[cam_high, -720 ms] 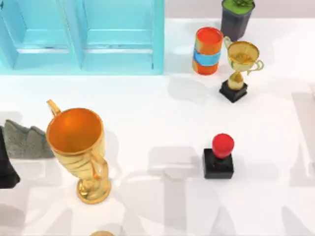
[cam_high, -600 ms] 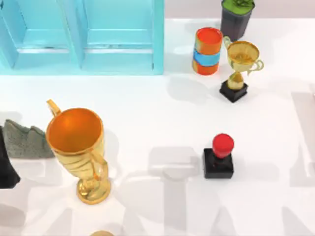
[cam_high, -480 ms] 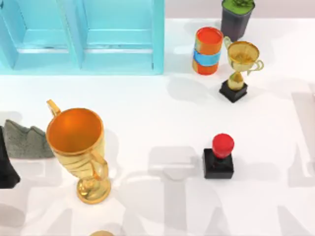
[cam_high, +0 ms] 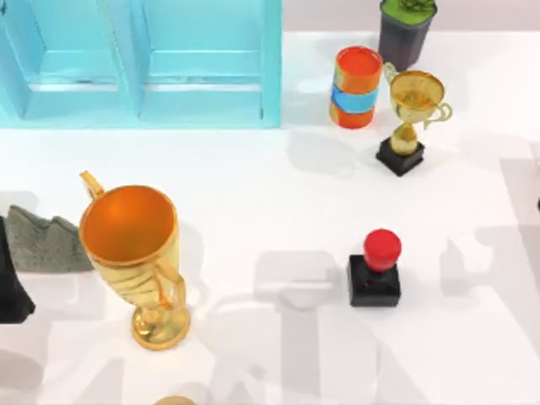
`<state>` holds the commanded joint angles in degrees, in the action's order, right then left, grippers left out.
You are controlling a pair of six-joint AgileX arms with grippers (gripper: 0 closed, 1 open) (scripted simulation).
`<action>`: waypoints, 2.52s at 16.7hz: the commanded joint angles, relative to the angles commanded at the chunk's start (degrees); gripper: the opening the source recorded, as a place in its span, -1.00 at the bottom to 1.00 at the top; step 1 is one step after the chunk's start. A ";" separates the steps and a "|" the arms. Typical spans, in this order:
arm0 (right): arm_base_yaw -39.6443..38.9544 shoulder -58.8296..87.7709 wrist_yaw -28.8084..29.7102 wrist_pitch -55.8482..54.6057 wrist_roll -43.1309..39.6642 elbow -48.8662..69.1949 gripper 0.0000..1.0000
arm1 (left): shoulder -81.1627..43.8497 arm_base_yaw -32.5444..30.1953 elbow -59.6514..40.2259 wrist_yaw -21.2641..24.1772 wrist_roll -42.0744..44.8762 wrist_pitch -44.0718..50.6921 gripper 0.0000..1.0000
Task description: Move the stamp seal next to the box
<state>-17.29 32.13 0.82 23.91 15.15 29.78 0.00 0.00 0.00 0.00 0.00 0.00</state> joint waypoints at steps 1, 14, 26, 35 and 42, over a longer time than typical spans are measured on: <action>-2.26 5.79 0.12 3.98 2.11 5.08 1.00 | 0.00 0.00 0.00 0.00 0.00 0.00 1.00; -17.41 74.10 -0.36 49.09 19.64 63.89 1.00 | 0.00 0.00 0.00 0.00 0.00 0.00 1.00; -17.34 80.28 -0.75 50.97 20.42 67.31 1.00 | 0.00 0.00 0.00 0.00 0.00 0.00 1.00; -17.68 83.85 -0.73 31.95 20.80 52.07 1.00 | 0.00 0.00 0.00 0.00 0.00 0.00 1.00; -17.68 83.86 -0.73 31.92 20.80 52.05 0.40 | 0.00 0.00 0.00 0.00 0.00 0.00 1.00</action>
<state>-34.98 115.99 0.09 55.84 35.95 81.82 0.00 0.00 0.00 0.00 0.00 0.00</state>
